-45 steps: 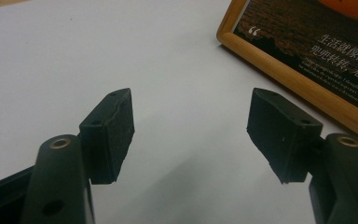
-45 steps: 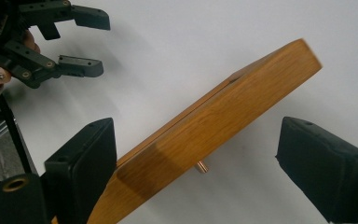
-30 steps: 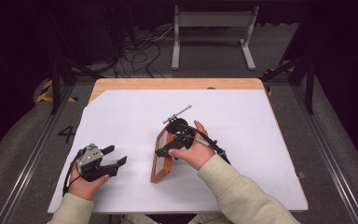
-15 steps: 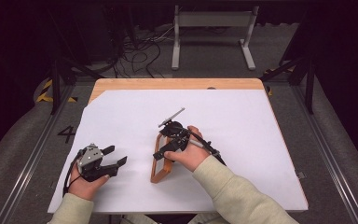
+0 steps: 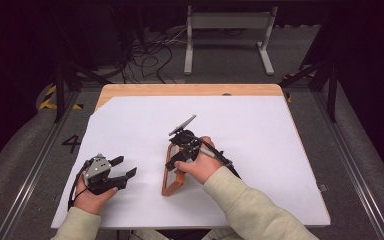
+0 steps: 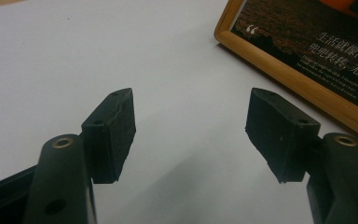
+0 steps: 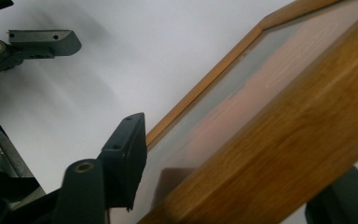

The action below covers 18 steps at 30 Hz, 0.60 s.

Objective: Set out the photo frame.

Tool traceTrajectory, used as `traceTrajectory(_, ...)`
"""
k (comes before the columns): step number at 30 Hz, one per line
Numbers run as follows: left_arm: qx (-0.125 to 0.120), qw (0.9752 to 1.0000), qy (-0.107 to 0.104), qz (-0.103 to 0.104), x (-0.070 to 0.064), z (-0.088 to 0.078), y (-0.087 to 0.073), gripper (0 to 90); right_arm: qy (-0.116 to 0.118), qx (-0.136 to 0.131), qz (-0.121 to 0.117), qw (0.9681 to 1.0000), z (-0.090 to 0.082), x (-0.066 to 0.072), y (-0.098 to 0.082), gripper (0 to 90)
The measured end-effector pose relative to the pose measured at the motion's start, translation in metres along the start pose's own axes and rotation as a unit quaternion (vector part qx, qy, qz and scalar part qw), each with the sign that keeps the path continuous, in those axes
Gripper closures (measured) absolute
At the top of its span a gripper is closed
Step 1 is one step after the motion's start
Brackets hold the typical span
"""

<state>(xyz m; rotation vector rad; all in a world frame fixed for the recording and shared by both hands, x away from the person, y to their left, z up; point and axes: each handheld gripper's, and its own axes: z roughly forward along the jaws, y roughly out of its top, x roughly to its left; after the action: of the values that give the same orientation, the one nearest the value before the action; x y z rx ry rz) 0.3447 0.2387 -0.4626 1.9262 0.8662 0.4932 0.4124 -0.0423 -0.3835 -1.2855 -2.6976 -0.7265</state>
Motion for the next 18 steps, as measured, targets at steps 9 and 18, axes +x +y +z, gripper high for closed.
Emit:
traceTrajectory(9,-0.001,1.0,0.001,-0.003,0.0,-0.001,0.0,33.1,0.013,-0.005,-0.003,0.9999,-0.01,-0.007,0.001,63.1)
traceTrajectory(18,-0.003,1.0,0.001,-0.005,0.001,-0.001,-0.001,32.9,0.054,0.006,-0.001,0.9985,-0.017,-0.01,0.004,71.9)
